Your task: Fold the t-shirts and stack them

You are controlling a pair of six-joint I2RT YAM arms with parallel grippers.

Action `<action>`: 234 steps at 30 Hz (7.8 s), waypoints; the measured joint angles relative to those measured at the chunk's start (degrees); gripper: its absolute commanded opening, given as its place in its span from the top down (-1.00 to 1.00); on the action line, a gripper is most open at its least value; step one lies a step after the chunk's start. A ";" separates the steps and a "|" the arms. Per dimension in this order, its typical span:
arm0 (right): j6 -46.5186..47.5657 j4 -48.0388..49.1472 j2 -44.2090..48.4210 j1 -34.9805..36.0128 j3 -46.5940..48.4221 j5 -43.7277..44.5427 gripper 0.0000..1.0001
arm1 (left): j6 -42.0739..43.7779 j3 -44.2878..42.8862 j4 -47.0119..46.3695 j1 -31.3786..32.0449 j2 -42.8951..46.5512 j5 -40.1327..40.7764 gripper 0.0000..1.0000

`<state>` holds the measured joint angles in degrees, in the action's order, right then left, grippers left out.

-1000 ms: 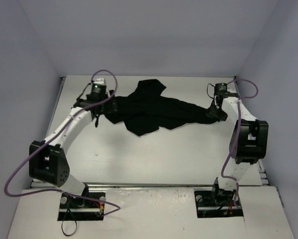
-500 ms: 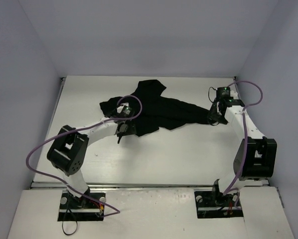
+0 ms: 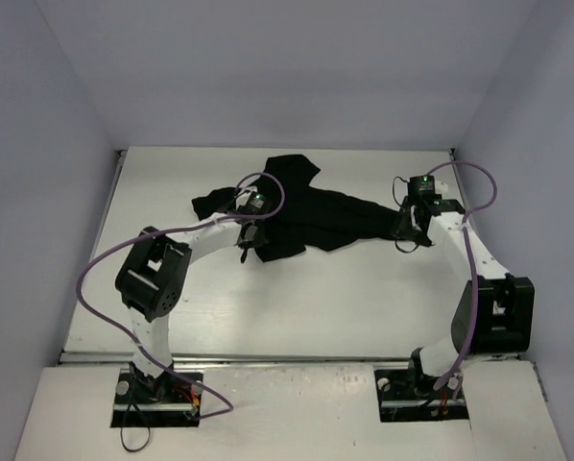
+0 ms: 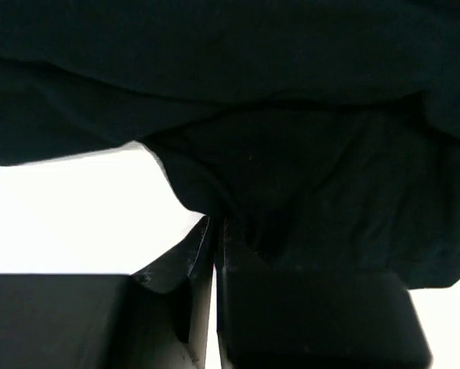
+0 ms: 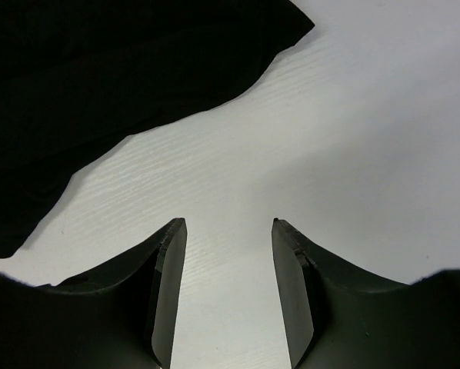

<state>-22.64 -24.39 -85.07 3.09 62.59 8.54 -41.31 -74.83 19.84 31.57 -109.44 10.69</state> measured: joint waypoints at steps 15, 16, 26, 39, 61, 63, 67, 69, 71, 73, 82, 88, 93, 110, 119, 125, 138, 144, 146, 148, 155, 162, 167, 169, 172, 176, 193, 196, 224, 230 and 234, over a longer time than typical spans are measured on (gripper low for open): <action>0.45 -0.15 5.20 0.76 -0.09 -0.22 0.04 | 10.58 -15.76 24.21 1.62 17.59 8.19 0.08; 0.45 -0.17 5.10 0.85 -0.09 -0.28 0.04 | 10.84 -17.75 24.14 1.55 15.13 8.00 -0.02; 0.72 -0.23 4.82 1.90 -0.49 -0.67 0.04 | 10.54 -2.61 26.49 1.36 10.49 3.61 -0.19; 0.61 -0.30 4.81 1.92 -1.66 -1.27 0.04 | 5.00 11.78 10.19 -6.84 17.72 -7.74 -0.08; 0.30 -0.30 5.19 1.92 -1.69 -1.92 0.03 | 4.67 13.55 -5.82 -11.02 8.76 -12.46 -0.13; 0.34 -0.30 5.33 1.92 -1.73 -1.92 0.03 | 5.40 13.53 -6.00 -11.53 8.71 -12.60 -0.08; 0.36 -0.32 5.82 1.92 -2.04 -1.92 0.03 | 6.89 13.55 -5.99 -12.91 8.71 -13.15 0.07; 0.37 -0.31 5.91 1.92 -2.08 -1.92 0.03 | 7.55 13.54 -5.99 -13.51 8.71 -13.42 0.24; 0.38 -0.30 5.91 1.92 -2.08 -1.95 0.03 | 8.11 13.53 -5.97 -13.76 8.71 -13.60 0.43; 0.38 -0.30 5.91 1.92 -2.08 -1.95 0.03 | 8.37 13.53 -5.95 -13.91 8.73 -13.92 0.60; 0.38 -0.30 6.83 1.92 -2.37 -1.95 0.03 | 7.59 13.56 -2.20 -13.92 12.88 -14.39 0.88; 0.38 -0.31 7.96 1.92 -2.75 -1.95 0.03 | 5.38 15.41 2.34 -13.92 20.78 -14.30 0.98; 0.38 -0.32 8.39 1.89 -3.02 -1.94 0.03 | 2.14 21.08 4.75 -13.90 28.84 -14.28 1.00; -1.99 0.10 -1.91 -2.97 -3.58 0.14 -0.14 | -0.08 31.74 14.40 -14.23 46.19 -12.65 1.00; -4.26 2.81 -5.76 -2.97 -9.48 -0.47 -0.14 | 3.37 24.41 18.19 -15.35 47.26 -11.08 1.00; -5.26 4.45 -6.11 -2.97 -13.05 -0.48 -0.16 | 4.02 24.33 19.42 -15.47 47.01 -11.11 1.00; -5.10 10.86 -6.96 -3.04 -13.92 -3.43 -0.15 | 5.21 24.33 20.12 -15.52 46.87 -11.11 1.00; -4.32 11.88 -5.63 -3.04 -15.02 -3.50 -0.15 | 5.35 24.33 20.51 -15.52 47.23 -11.11 1.00; -4.32 11.70 -3.40 -3.04 -15.83 -3.43 -0.15 | 5.37 24.33 20.62 -15.52 47.46 -11.11 1.00; -4.27 11.47 -0.46 -3.04 -16.12 -3.40 -0.16 | 5.37 24.33 20.70 -15.52 47.63 -11.11 1.00; -3.27 12.08 -0.53 -3.04 -14.80 -4.84 -0.17 | 5.37 24.33 20.74 -15.52 47.64 -11.11 1.00; -3.23 12.42 -5.19 -3.02 -15.06 -5.14 -0.18 | 5.37 24.33 20.76 -15.52 47.64 -11.09 1.00; -2.80 14.06 -6.00 -3.02 -15.44 -4.82 -0.14 | 5.38 24.33 20.82 -15.52 47.64 -11.11 1.00; -2.79 14.59 -6.11 -3.02 -15.56 -4.50 -0.04 | 5.39 24.33 20.85 -15.52 47.64 -11.33 1.00; -2.79 15.46 -6.19 -3.02 -15.78 -3.94 0.30 | 5.41 24.33 20.96 -15.54 47.64 -11.66 1.00; -2.93 16.74 -6.38 -3.02 -15.91 -3.47 0.78 | 5.57 24.15 21.43 -15.58 47.64 -12.00 1.00; -0.36 4.04 6.50 0.79 6.39 -3.24 1.00 | 10.71 -6.41 24.56 -18.22 47.97 -14.94 1.00; 0.69 2.06 9.63 0.85 17.00 -3.63 1.00 | 11.77 -16.48 25.32 -18.50 48.10 -14.69 1.00; 4.96 -5.81 15.81 0.85 54.66 -16.49 1.00 | 14.07 -53.15 21.33 -18.58 49.17 -19.31 1.00; 5.42 -6.33 4.11 0.85 61.96 -17.34 1.00 | 15.18 -56.81 21.91 -18.58 36.92 -18.26 1.00; 6.65 -6.28 -8.41 0.85 70.37 -17.22 1.00 | 15.57 -63.93 22.17 -18.98 24.09 -18.91 1.00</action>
<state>-16.00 -30.67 -93.48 3.95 132.95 -8.69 -25.74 -138.76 42.00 12.59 -85.34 -8.22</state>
